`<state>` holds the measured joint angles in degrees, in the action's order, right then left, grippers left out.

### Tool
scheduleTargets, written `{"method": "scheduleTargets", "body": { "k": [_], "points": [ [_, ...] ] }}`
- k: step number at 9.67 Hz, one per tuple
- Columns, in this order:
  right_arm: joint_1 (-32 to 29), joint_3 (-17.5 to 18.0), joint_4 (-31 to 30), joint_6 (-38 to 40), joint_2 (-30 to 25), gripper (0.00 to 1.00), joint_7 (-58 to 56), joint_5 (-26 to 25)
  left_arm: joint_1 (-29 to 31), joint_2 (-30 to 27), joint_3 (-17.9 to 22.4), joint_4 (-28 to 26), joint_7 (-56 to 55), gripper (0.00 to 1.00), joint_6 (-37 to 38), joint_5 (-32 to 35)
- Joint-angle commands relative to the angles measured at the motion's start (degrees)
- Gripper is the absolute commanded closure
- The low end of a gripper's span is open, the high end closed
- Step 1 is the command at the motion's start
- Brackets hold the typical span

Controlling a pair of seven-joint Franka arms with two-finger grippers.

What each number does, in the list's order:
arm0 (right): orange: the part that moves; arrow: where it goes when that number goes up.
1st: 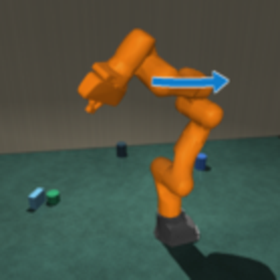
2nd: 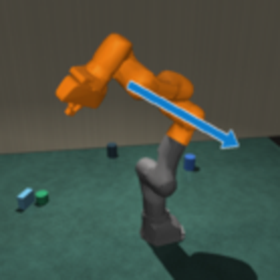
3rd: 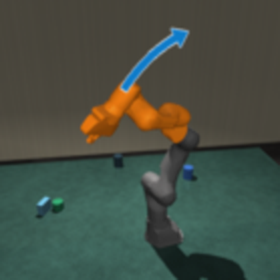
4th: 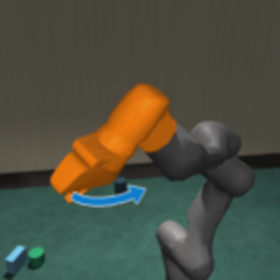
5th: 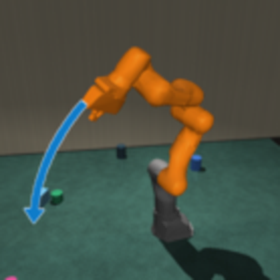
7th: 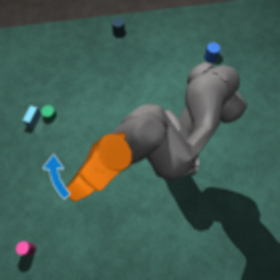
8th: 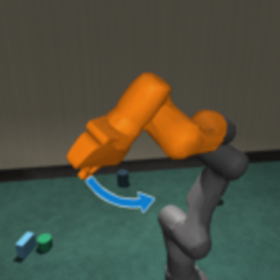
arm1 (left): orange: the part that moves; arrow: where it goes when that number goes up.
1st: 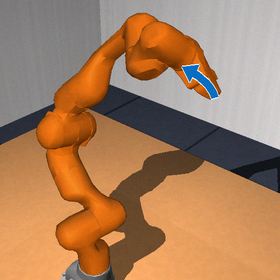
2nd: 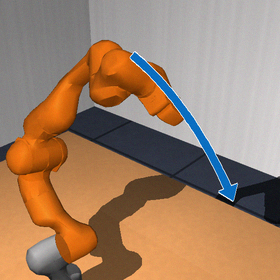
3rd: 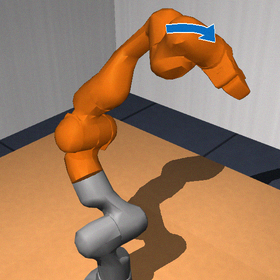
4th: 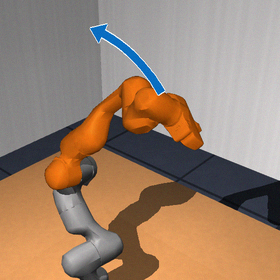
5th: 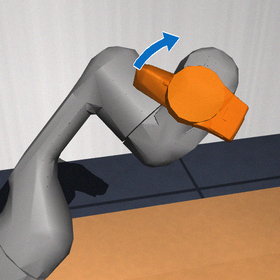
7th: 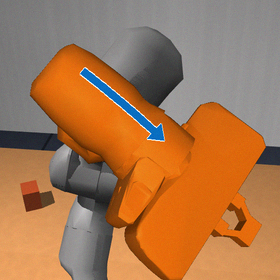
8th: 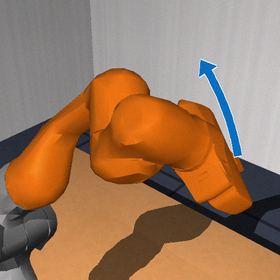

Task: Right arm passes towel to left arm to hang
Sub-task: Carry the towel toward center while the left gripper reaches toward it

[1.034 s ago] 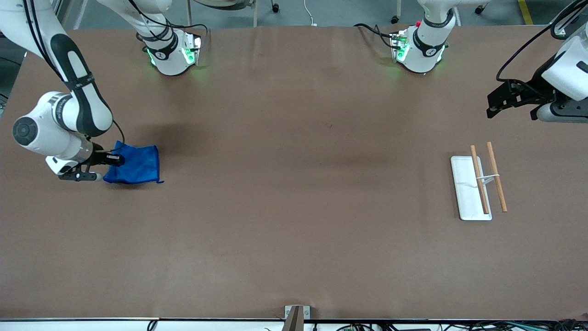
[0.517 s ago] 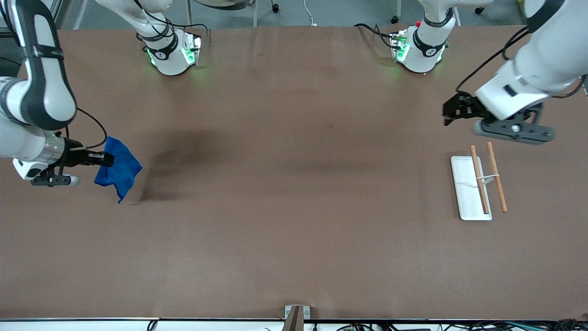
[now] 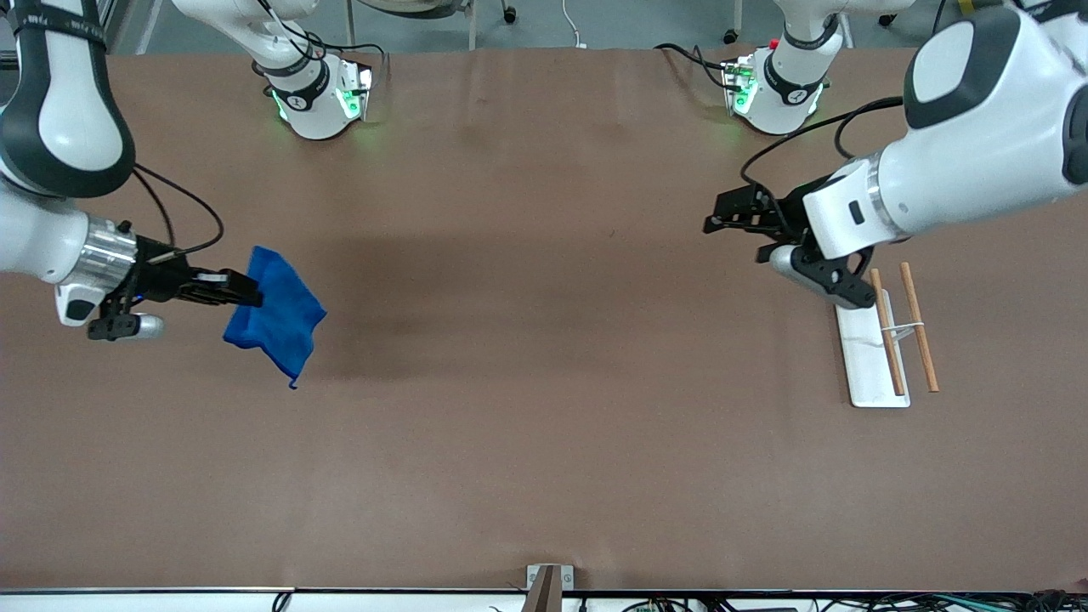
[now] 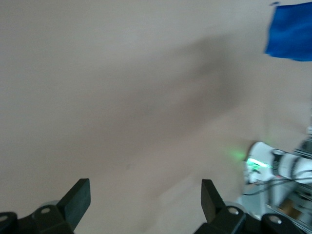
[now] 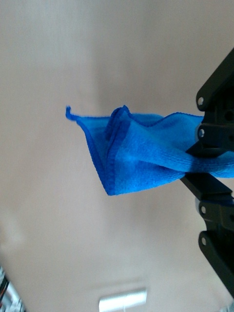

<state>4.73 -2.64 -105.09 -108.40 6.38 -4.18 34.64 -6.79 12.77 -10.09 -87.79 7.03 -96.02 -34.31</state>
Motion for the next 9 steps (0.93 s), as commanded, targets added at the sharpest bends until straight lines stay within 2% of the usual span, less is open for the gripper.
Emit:
{"method": "scheduleTargets", "body": {
  "k": [1, 3, 6, 7, 9],
  "points": [
    [4.6, -0.5, 5.3, 0.4, -0.2, 1.0, 5.8, 7.3, -0.1, 5.6, -0.1, -0.9, 9.4, 0.0, -4.9, -9.1],
    [8.1, -0.5, 7.9, -1.9, 0.1, 1.0, 5.9, 17.2, 0.0, 10.3, -0.6, -3.9, 20.4, 0.0, -8.4, -24.4],
    [14.6, -0.5, 9.2, -9.2, 1.4, 1.0, 5.9, 30.3, -0.9, 13.2, -1.8, -9.4, 27.2, 0.0, -8.7, -48.9],
    [17.2, -0.5, 9.2, -12.2, 1.8, 1.0, 5.9, 34.7, -1.1, 13.9, -2.3, -10.4, 31.2, 0.0, -8.7, -54.8],
    [21.2, -0.5, 9.6, -17.7, 2.7, 1.0, 5.9, 41.8, -0.6, 18.1, -4.9, -10.4, 38.0, 0.0, -6.5, -61.8]
  ]
}}
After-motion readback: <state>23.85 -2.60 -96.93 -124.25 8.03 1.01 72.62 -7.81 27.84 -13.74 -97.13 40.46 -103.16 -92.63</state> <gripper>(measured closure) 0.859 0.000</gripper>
